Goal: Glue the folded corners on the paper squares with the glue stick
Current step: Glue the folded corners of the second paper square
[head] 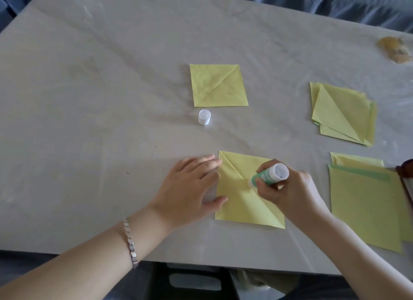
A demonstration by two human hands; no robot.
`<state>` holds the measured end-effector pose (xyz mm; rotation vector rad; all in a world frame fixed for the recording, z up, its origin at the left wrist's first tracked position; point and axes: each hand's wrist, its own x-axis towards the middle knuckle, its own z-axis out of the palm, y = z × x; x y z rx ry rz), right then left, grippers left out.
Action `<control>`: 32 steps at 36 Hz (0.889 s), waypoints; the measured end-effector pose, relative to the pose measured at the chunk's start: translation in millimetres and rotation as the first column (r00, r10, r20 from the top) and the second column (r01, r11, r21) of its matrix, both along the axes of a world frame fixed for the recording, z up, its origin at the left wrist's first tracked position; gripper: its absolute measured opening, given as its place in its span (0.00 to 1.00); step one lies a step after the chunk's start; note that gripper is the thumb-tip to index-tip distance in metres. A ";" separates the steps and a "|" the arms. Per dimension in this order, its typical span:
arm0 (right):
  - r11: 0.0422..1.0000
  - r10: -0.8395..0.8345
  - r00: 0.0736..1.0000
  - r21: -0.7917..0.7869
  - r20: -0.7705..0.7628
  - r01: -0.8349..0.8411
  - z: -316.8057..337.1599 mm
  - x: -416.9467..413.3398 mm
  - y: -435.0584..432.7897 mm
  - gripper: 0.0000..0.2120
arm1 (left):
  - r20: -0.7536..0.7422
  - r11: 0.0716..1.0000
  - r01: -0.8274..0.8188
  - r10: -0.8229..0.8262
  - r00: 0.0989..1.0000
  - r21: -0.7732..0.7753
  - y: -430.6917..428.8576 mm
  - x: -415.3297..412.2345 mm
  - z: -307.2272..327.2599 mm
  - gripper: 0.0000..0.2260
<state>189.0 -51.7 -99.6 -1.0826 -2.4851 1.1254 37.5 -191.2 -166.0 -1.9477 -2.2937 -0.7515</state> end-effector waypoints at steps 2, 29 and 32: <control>1.000 -0.004 1.000 0.003 -0.003 0.004 -0.4 0.5 0.7 0.07 | -0.002 1.000 0.000 0.000 1.000 0.002 0.4 -0.5 0.2 0.17; 0.999 -0.033 0.999 -0.020 -0.012 0.033 -1.4 6.9 16.3 0.07 | -0.035 0.980 -0.181 0.178 0.983 -0.081 22.3 17.3 11.5 0.33; 1.000 -0.003 1.000 -0.027 0.005 0.004 -0.5 14.6 10.0 0.07 | -0.045 0.975 -0.186 0.181 0.982 -0.123 23.4 16.8 13.8 0.34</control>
